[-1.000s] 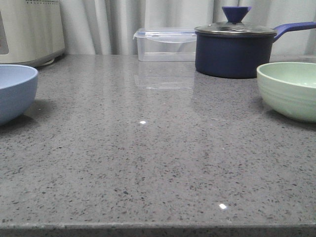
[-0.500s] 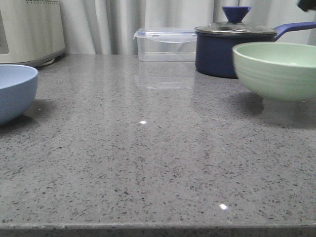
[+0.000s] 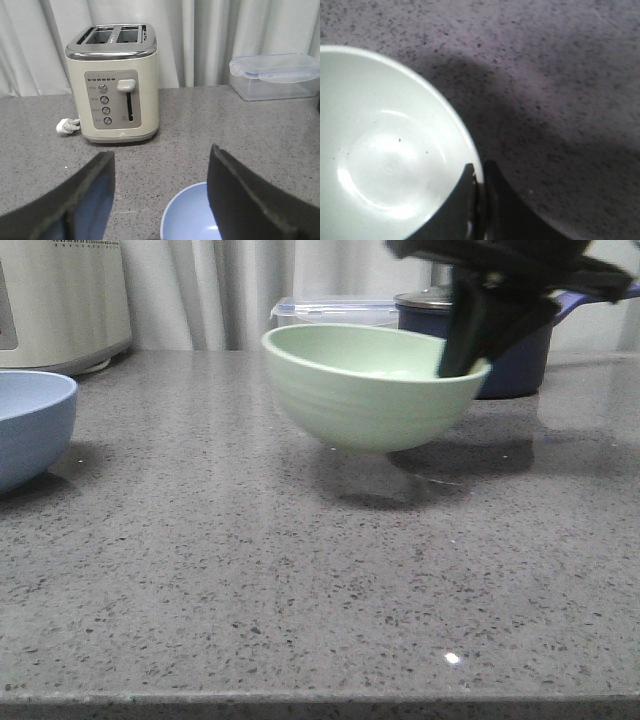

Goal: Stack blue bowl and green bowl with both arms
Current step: 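Carry the green bowl toward the table center and set it down, then open the right gripper and raise it beside the green bowl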

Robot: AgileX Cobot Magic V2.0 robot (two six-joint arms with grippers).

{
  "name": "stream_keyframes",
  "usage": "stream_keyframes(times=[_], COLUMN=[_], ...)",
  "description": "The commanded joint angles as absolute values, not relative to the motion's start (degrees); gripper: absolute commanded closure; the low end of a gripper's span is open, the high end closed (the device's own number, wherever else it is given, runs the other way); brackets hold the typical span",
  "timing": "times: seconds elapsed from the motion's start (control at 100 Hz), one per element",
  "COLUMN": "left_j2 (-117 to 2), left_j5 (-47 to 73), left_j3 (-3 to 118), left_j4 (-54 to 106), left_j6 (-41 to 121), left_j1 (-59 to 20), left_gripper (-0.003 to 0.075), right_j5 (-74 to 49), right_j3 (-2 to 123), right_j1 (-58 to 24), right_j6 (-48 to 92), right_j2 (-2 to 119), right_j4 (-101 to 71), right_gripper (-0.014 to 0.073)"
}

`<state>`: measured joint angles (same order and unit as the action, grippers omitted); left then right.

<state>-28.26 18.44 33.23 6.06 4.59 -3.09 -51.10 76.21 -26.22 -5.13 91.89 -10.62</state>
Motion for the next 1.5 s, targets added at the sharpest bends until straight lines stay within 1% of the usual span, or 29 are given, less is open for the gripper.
stream_keyframes(times=[0.0, 0.15, 0.35, 0.43, 0.5, 0.65, 0.69, 0.72, 1.03, 1.36, 1.43, 1.49], left_j2=[-28.93, -28.93, -28.93, -28.93, -28.93, -28.93, -28.93, -28.93, -28.93, -28.93, -28.93, -28.93], left_j5=[13.87, 14.0, 14.0, 14.0, 14.0, 14.0, 14.0, 14.0, 14.0, 14.0, 14.0, 14.0], left_j3=[35.37, 35.37, 35.37, 35.37, 35.37, 35.37, 35.37, 35.37, 35.37, 35.37, 35.37, 35.37], left_j4=[6.21, 6.21, 6.21, 6.21, 6.21, 6.21, 6.21, 6.21, 6.21, 6.21, 6.21, 6.21], left_j6=[4.31, 4.31, 4.31, 4.31, 4.31, 4.31, 4.31, 4.31, 4.31, 4.31, 4.31, 4.31], left_j1=[-3.04, -3.04, -3.04, -3.04, -3.04, -3.04, -3.04, -3.04, -3.04, -3.04, -3.04, -3.04], left_gripper=[0.0311, 0.0311, 0.0311, 0.0311, 0.0311, 0.0311, 0.0311, 0.0311, 0.0311, 0.0311, 0.0311, 0.0311], right_j5=[-48.56, -48.62, -48.96, -49.32, -49.32, -49.32, -49.32, -49.32, -48.85, -47.45, -47.29, -47.01], right_j3=[79.97, 82.97, 83.66, 83.66, 83.66, 83.66, 83.66, 83.66, 83.22, 76.77, 75.55, 74.34], right_j1=[-28.13, -30.44, -30.89, -30.89, -30.89, -30.89, -30.89, -30.89, -30.89, -30.89, -30.89, -30.89], right_j6=[-4.32, -4.32, -4.32, -4.32, -4.32, -4.32, -4.32, -4.32, -4.32, -4.32, -4.32, -4.24], right_j2=[91.7, 94.95, 96.77, 97.0, 97.0, 97.0, 97.0, 96.94, 92.89, 84.37, 83.27, 82.71], right_j4=[-11.49, -11.49, -11.49, -11.49, -11.49, -11.49, -11.49, -11.49, -10.53, -10.19, -10.19, -10.19], right_gripper=[0.0673, 0.0673, 0.0673, 0.0656, 0.0594, 0.0383, 0.0348, 0.0339, 0.0339, 0.0341, 0.0366, 0.0419])
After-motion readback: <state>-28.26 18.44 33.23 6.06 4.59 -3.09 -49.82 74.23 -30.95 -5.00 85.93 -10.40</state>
